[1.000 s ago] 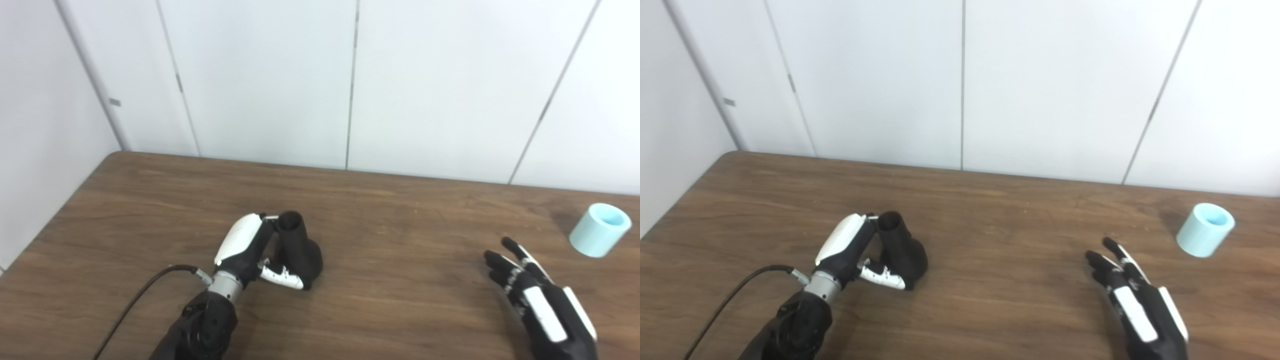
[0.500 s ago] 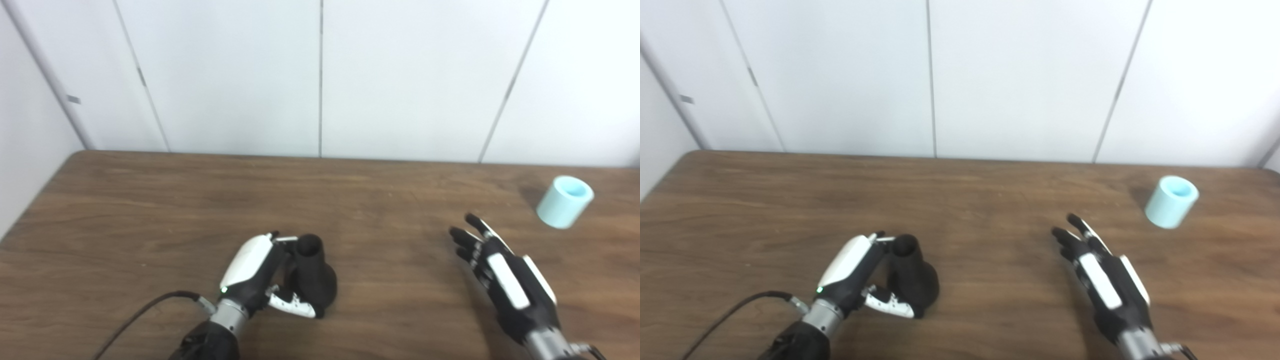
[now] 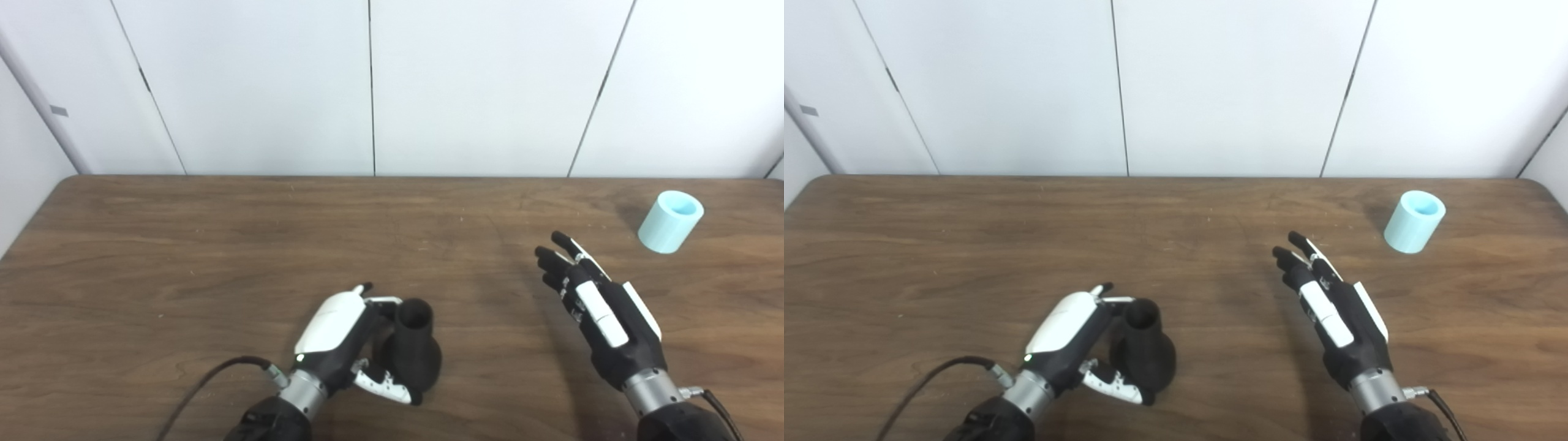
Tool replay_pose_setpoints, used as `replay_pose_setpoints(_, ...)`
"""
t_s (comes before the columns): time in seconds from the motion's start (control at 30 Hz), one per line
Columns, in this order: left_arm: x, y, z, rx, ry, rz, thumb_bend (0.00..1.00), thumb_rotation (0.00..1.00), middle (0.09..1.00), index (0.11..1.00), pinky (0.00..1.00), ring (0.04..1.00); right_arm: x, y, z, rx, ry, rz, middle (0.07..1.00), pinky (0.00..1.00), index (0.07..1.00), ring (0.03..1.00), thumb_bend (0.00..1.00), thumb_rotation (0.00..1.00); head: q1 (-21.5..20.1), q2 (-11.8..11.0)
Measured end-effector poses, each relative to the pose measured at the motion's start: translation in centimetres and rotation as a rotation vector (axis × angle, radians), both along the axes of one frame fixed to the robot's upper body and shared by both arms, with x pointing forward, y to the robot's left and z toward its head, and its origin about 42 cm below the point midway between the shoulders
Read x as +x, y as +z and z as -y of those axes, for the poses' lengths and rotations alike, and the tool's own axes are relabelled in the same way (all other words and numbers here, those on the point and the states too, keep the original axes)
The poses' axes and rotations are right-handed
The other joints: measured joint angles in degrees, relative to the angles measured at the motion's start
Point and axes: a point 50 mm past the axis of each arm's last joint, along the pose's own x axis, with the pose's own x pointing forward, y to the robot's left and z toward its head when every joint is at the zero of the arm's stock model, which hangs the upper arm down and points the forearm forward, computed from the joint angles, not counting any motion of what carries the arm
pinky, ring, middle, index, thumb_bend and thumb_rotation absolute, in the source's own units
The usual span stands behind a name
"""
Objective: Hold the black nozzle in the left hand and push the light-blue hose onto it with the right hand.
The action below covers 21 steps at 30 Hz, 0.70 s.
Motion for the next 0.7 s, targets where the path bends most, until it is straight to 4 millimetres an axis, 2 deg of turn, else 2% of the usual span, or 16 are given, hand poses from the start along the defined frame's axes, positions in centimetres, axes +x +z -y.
replay_pose_setpoints(0.17, -0.1, 0.0, 0.3, 0.001, -0.021, 0.001, 0.52, 0.00, 0.484, 0.489, 1.00, 0.712, 0.1, 0.9, 0.6, -0.009, -0.024, 0.024, 0.870, 0.90, 0.900, 0.890, 0.51, 0.60, -1.6, -0.2)
replay_pose_setpoints(0.27, -0.2, -0.1, 0.4, 0.000, -0.029, 0.003, 0.52, 0.00, 0.485, 0.489, 1.00, 0.708, 0.8, 2.2, 1.4, -0.045, -0.052, 0.049, 0.847, 0.82, 0.872, 0.865, 0.56, 0.51, -2.3, -0.6)
replay_pose_setpoints(0.33, -0.2, -0.2, 0.4, -0.002, -0.037, 0.006, 0.52, 0.00, 0.485, 0.489, 1.00, 0.706, 1.4, 3.2, 2.1, -0.086, -0.081, 0.077, 0.838, 0.78, 0.862, 0.855, 0.57, 0.36, -2.9, -0.9)
replay_pose_setpoints(0.4, -0.3, -0.3, 0.4, -0.008, -0.042, 0.006, 0.52, 0.00, 0.485, 0.489, 1.00, 0.707, 2.2, 4.6, 3.0, -0.158, -0.117, 0.120, 0.816, 0.74, 0.843, 0.826, 0.61, 0.28, -4.9, -1.1)
replay_pose_setpoints(0.47, -0.3, -0.4, 0.4, -0.014, -0.038, 0.005, 0.52, 0.00, 0.485, 0.489, 1.00, 0.707, 2.9, 6.2, 4.0, -0.259, -0.168, 0.167, 0.798, 0.73, 0.825, 0.807, 0.64, 0.25, -5.6, -1.1)
replay_pose_setpoints(0.53, -0.4, -0.5, 0.3, -0.021, -0.034, 0.004, 0.52, 0.00, 0.486, 0.488, 1.00, 0.709, 3.9, 7.7, 5.0, -0.380, -0.227, 0.218, 0.767, 0.68, 0.790, 0.772, 0.68, 0.19, -8.3, -1.4)
replay_pose_setpoints(0.63, -0.5, -0.7, 0.2, -0.038, -0.036, 0.006, 0.52, 0.00, 0.486, 0.487, 1.00, 0.708, 5.4, 9.8, 6.1, -0.567, -0.297, 0.278, 0.763, 0.69, 0.767, 0.758, 0.72, 0.16, -9.7, -1.7)
replay_pose_setpoints(0.7, -0.4, -0.8, 0.1, -0.047, -0.038, 0.006, 0.52, 0.00, 0.486, 0.487, 1.00, 0.707, 6.3, 11.1, 6.3, -0.709, -0.314, 0.318, 0.768, 0.70, 0.762, 0.758, 0.73, 0.15, -15.0, -3.4)
